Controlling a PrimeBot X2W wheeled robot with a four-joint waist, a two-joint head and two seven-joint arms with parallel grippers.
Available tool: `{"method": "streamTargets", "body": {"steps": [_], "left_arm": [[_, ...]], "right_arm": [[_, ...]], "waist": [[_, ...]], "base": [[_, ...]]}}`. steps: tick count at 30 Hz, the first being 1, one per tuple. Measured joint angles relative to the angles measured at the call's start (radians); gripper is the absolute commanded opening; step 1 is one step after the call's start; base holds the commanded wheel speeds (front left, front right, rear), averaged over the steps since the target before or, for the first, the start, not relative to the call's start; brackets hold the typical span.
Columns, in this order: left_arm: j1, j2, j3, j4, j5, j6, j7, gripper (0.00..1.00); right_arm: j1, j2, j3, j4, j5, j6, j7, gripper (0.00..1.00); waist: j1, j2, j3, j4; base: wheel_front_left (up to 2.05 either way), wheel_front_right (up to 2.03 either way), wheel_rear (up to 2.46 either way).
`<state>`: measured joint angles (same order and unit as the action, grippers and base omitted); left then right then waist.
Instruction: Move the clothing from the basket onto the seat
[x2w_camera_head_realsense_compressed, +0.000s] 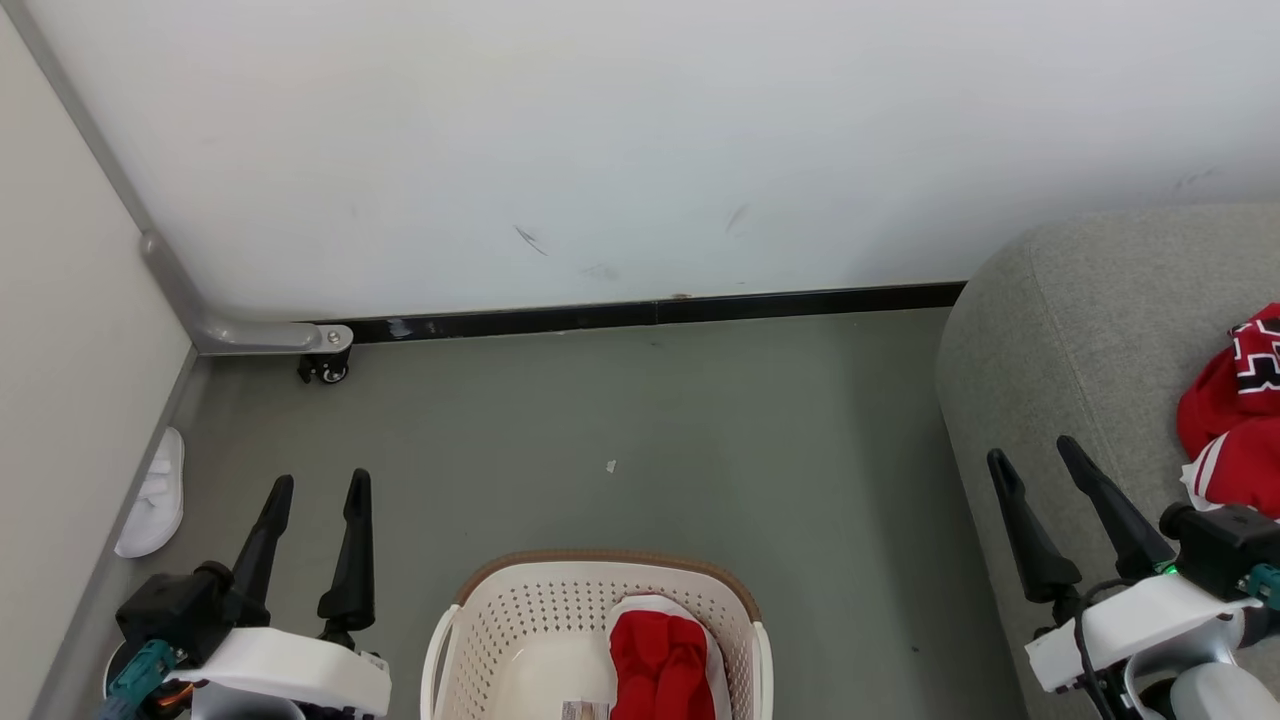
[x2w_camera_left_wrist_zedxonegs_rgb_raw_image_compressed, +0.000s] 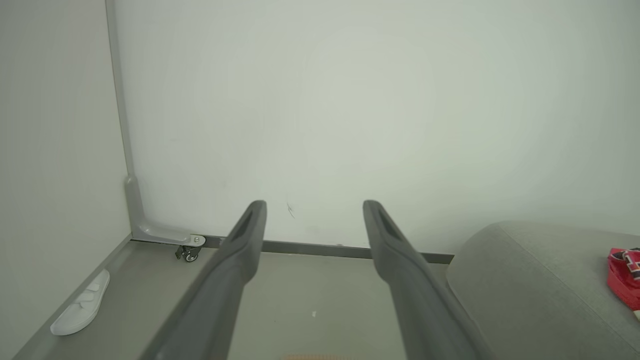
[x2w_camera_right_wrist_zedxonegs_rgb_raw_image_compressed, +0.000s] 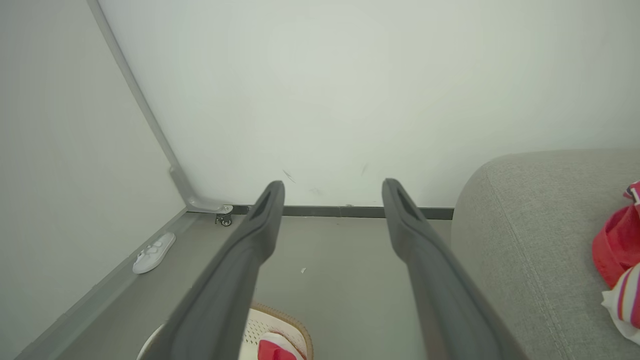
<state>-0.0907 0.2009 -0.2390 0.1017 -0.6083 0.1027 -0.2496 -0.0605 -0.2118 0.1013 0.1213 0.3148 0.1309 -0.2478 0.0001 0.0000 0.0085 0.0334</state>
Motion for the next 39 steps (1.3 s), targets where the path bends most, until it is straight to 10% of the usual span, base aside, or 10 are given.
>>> {"method": "streamTargets", "body": {"steps": [39], "left_arm": [[0.039, -0.066, 0.051, 0.035, 0.085, -0.088, 0.0, 1.0]], "right_arm": [[0.041, 0.027, -0.045, -0.083, -0.036, 0.0, 0.0, 1.0]], "waist": [[0.0, 0.0, 0.024, -0.028]], "base": [[0.0, 0.0, 0.0]]}}
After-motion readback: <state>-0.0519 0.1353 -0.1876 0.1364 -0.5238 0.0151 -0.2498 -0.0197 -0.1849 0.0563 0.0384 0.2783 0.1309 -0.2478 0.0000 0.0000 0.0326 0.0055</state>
